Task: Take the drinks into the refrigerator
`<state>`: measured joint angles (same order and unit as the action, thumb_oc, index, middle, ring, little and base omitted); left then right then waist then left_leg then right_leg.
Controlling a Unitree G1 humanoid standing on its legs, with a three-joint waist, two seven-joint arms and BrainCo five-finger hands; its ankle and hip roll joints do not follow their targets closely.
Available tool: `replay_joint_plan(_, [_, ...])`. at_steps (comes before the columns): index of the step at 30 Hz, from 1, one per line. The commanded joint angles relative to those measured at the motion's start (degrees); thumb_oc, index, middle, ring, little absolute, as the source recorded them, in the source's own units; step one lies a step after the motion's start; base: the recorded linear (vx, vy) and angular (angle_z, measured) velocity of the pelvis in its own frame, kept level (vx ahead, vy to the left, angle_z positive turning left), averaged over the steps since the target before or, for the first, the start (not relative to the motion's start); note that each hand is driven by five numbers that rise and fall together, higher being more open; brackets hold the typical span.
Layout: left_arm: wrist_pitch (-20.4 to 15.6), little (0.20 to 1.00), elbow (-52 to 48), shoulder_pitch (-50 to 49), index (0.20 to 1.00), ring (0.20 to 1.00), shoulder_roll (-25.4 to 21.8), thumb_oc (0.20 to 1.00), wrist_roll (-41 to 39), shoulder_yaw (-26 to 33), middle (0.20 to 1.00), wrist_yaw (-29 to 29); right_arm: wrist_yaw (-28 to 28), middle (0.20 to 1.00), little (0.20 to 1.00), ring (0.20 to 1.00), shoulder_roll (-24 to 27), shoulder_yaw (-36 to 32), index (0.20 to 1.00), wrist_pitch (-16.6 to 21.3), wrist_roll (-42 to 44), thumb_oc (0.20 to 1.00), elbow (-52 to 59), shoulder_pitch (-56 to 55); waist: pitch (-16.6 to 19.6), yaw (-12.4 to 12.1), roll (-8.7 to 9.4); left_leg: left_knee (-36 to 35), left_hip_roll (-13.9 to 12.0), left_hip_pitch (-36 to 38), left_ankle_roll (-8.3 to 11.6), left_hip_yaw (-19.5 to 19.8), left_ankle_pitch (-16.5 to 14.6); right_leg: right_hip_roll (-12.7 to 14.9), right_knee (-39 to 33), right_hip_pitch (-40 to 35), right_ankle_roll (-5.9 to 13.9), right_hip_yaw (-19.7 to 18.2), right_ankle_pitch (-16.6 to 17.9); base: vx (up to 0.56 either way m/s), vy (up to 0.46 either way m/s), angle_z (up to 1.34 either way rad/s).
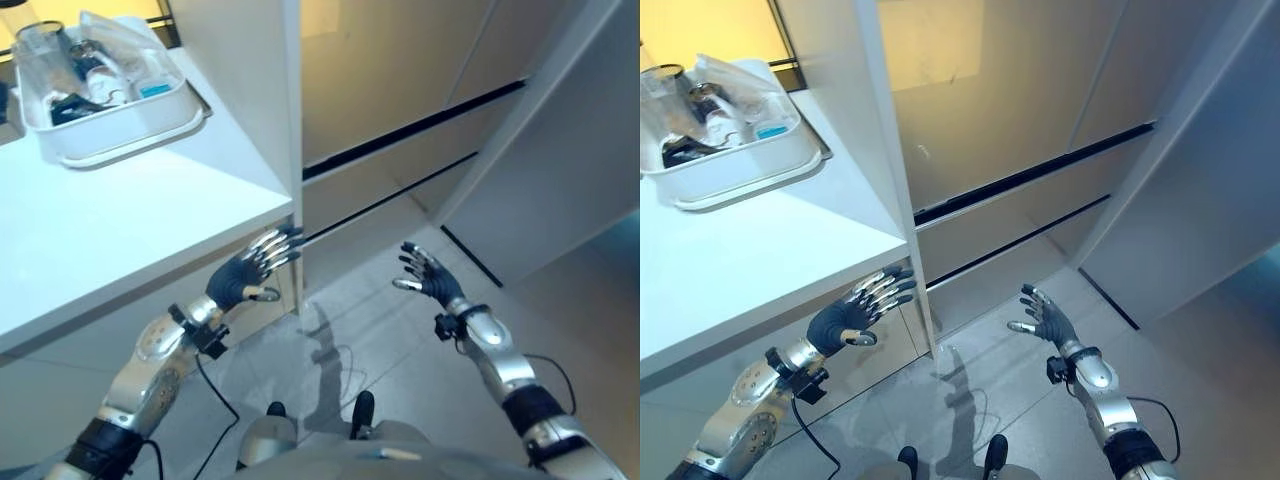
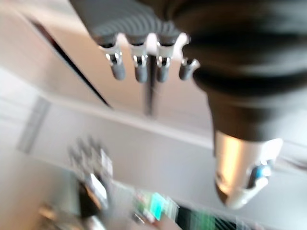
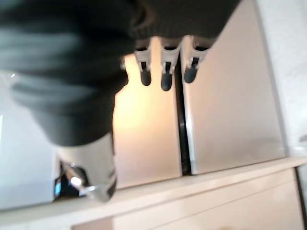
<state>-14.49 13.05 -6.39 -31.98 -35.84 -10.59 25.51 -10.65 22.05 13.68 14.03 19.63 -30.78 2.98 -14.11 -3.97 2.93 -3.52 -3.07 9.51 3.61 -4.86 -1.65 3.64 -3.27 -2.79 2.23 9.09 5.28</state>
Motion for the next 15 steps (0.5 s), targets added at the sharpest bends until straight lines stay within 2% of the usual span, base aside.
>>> replay_joint_plan(1, [-3.8, 1.000, 7.1, -1.5, 1.000, 1.000, 0.8, 1.000, 12.3, 1.0, 1.000, -5.9, 0.2, 1.000, 1.000, 1.000, 1.1, -0.6, 1.000, 2.0, -2.7, 1.000, -0.2, -0.9, 2.2, -0.2, 0.66, 2.0, 1.9, -2.3, -2.89, -2.3, -2.5, 2.2, 7.8, 2.8, 5.23, -1.8, -3.5, -0.02, 0.028, -0.10])
replay_joint_plan(7, [-4.6, 1.000, 31.0, 1.7, 1.000, 1.000, 6.6, 1.000, 26.3, 2.1, 1.000, -14.2, 2.5, 1.000, 1.000, 1.000, 1.1, 1.7, 1.000, 1.7, -9.6, 1.000, -11.8, -1.2, 2.5, 0.9, -0.25, 0.7, 1.9, -1.5, -3.13, -2.8, -1.9, 1.9, 8.7, 3.5, 5.22, -2.5, -3.7, -0.03, 0.028, -0.13])
replay_joint_plan(10, [-3.7, 1.000, 40.4, 3.2, 1.000, 1.000, 9.4, 1.000, 29.4, 3.1, 1.000, -16.5, 2.6, 1.000, 1.000, 1.000, -0.3, 2.7, 1.000, 0.9, -10.3, 1.000, -19.6, -0.6, 2.9, 1.1, -0.58, -0.1, 2.0, -1.1, -3.21, -3.2, -1.6, 1.6, 8.5, 3.5, 5.10, -3.0, -3.7, -0.01, 0.019, -0.08])
replay_joint_plan(11, [-3.7, 1.000, 40.4, 3.2, 1.000, 1.000, 9.4, 1.000, 29.4, 3.1, 1.000, -16.5, 2.6, 1.000, 1.000, 1.000, -0.3, 2.7, 1.000, 0.9, -10.3, 1.000, -19.6, -0.6, 2.9, 1.1, -0.58, -0.1, 2.0, -1.1, -3.21, -3.2, -1.6, 1.6, 8.5, 3.5, 5.10, -3.0, -3.7, -0.02, 0.007, -0.10])
replay_joint_plan(12, [-2.8, 1.000, 45.9, 3.9, 1.000, 1.000, 10.9, 1.000, 31.2, 4.0, 1.000, -18.1, 3.1, 1.000, 1.000, 1.000, -1.6, 2.7, 1.000, 0.3, -10.7, 1.000, -24.6, -0.7, 3.2, 1.2, -0.67, -0.6, 2.0, -1.1, -3.13, -3.2, -1.2, 1.5, 8.0, 3.4, 4.98, -3.1, -3.6, -0.03, 0.006, -0.06])
replay_joint_plan(15, [-0.6, 1.000, 52.6, 5.1, 1.000, 1.000, 13.0, 1.000, 34.7, 5.1, 1.000, -21.0, 3.7, 1.000, 1.000, 1.000, -3.4, 2.8, 1.000, -1.2, -11.6, 1.000, -31.4, -0.4, 3.8, 1.4, -0.86, -1.1, 2.1, -1.6, -3.16, -3.2, -0.7, 1.4, 7.0, 3.3, 4.78, -3.1, -3.2, -0.03, 0.007, -0.05])
